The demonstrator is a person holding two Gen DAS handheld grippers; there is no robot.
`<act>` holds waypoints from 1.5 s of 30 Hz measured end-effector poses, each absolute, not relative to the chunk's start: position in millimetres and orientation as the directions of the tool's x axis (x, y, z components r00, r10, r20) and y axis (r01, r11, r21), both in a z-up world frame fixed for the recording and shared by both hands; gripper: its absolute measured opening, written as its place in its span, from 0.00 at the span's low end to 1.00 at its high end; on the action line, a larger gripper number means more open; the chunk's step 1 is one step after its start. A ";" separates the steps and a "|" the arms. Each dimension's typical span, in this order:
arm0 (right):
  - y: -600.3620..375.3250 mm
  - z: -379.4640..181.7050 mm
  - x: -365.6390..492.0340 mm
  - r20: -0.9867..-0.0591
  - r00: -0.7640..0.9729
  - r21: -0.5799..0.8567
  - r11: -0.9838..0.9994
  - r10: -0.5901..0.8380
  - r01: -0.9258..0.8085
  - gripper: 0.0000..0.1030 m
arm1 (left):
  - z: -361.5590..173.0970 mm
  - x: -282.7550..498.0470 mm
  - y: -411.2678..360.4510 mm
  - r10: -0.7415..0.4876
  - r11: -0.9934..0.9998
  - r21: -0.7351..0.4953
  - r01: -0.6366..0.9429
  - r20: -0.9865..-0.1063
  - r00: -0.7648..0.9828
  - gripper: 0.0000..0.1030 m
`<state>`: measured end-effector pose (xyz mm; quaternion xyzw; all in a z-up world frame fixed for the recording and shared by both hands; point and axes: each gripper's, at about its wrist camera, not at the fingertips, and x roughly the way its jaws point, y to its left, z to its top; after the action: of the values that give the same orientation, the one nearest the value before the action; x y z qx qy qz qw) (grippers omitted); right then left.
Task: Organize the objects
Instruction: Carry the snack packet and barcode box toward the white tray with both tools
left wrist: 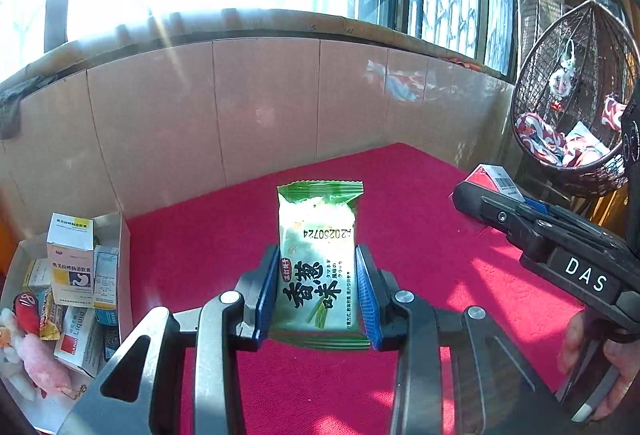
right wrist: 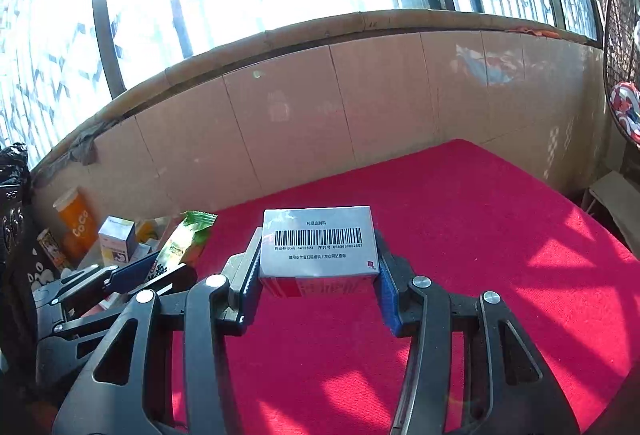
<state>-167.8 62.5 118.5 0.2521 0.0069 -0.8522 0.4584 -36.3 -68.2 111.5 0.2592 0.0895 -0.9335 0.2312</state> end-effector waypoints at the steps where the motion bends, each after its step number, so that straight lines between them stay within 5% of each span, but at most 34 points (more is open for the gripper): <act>1: 61.5 120.5 -165.8 -0.433 -0.451 0.217 -0.576 -0.781 0.788 0.47 | 112.7 -33.6 -69.6 -0.387 -0.875 -0.052 0.482 -0.522 -0.760 0.36; 45: -23.7 178.6 -20.2 -0.368 -0.280 0.053 -0.321 -0.887 0.946 0.47 | 144.9 128.6 -153.9 -0.604 -0.678 -0.208 0.705 -0.390 -0.695 0.36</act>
<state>-20.2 -23.7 178.6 0.1678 0.0880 -0.7951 0.5761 128.6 -153.9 144.9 0.1462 0.1737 -0.9041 0.3620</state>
